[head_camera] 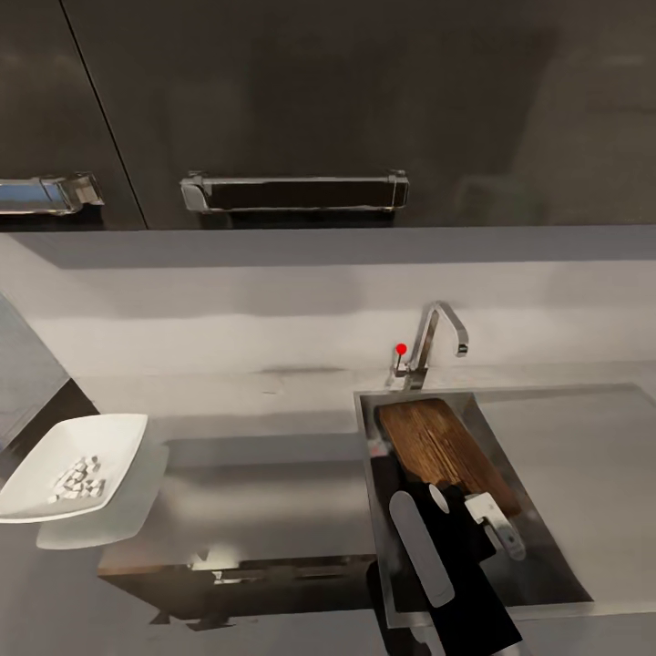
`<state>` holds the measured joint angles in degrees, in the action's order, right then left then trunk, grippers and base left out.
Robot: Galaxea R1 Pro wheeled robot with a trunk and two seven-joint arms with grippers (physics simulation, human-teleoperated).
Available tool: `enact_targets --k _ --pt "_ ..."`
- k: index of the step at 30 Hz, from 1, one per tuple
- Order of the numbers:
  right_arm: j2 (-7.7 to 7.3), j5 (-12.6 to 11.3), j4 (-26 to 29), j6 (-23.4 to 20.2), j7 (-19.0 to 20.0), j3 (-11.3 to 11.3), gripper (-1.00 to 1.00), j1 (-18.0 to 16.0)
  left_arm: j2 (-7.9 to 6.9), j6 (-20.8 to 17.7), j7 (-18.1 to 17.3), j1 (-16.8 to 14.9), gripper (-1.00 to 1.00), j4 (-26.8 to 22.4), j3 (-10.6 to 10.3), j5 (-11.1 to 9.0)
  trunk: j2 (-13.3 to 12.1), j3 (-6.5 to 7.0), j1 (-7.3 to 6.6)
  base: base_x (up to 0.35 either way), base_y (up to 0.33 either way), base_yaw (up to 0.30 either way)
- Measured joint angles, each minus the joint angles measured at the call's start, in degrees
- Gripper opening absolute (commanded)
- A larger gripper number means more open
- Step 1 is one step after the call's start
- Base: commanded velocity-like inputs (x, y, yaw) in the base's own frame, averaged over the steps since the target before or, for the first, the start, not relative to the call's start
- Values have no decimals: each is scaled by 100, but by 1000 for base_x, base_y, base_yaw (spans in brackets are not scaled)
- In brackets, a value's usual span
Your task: In the kitchen, take the Vidalia onion out of the sink, dice it on the chopping board with the paring knife, put the diced onion into the bowl on the countertop, then place both the paring knife and the chopping board into the sink.
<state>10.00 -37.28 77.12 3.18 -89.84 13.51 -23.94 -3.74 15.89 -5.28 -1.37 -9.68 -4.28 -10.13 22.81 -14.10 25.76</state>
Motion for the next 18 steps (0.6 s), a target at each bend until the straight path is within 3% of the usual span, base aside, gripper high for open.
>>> enact_targets --k 18 --pt "0 4 -7 0 0 -9 -100 0 0 0 0 0 100 4 2 0 0 -164 0 0 0 0"
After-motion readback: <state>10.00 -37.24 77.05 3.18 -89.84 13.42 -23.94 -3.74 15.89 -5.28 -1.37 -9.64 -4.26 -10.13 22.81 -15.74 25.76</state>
